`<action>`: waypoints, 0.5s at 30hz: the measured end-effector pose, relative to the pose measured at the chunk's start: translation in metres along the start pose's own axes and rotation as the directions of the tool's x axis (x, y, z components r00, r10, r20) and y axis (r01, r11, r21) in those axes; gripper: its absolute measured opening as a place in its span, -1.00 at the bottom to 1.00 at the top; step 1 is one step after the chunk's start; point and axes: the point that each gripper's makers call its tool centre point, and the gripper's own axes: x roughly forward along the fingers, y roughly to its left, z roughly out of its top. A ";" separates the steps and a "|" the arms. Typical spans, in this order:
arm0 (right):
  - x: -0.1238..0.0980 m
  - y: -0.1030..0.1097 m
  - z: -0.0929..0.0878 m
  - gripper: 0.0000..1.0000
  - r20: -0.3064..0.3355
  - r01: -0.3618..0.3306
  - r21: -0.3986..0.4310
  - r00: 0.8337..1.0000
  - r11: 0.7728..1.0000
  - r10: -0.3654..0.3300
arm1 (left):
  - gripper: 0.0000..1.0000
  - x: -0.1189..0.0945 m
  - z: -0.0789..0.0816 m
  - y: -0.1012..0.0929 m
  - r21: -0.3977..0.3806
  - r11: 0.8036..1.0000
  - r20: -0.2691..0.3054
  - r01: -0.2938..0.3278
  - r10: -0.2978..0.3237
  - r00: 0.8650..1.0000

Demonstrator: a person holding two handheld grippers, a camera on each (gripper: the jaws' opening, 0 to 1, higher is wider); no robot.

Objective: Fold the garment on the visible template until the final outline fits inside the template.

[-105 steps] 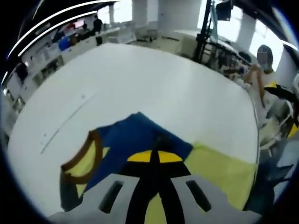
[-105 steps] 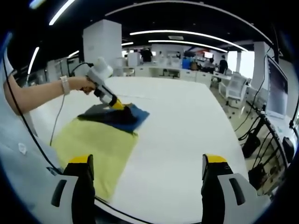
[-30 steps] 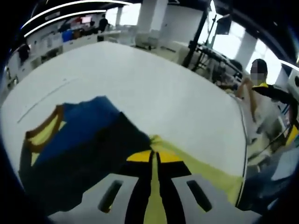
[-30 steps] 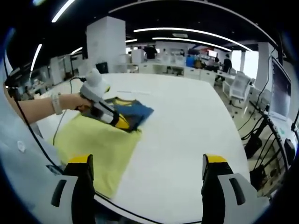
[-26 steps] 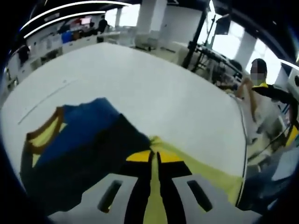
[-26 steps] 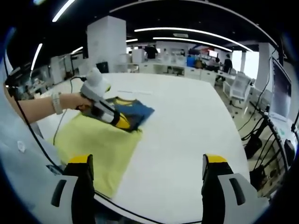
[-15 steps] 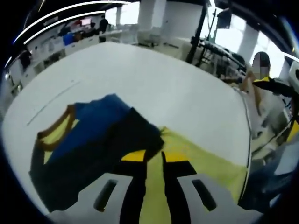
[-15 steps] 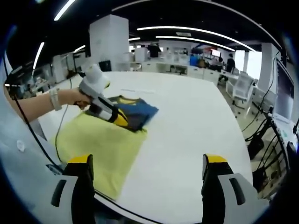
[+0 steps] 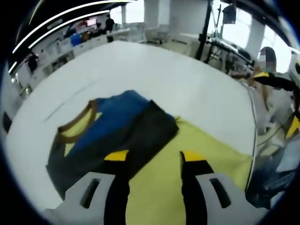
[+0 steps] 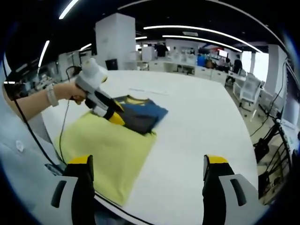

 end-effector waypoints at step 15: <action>0.006 0.017 0.007 0.93 0.009 -0.025 -0.013 1.000 1.000 0.026 | 0.20 -0.036 -0.011 0.025 -0.006 0.997 0.009 -0.079 0.079 0.997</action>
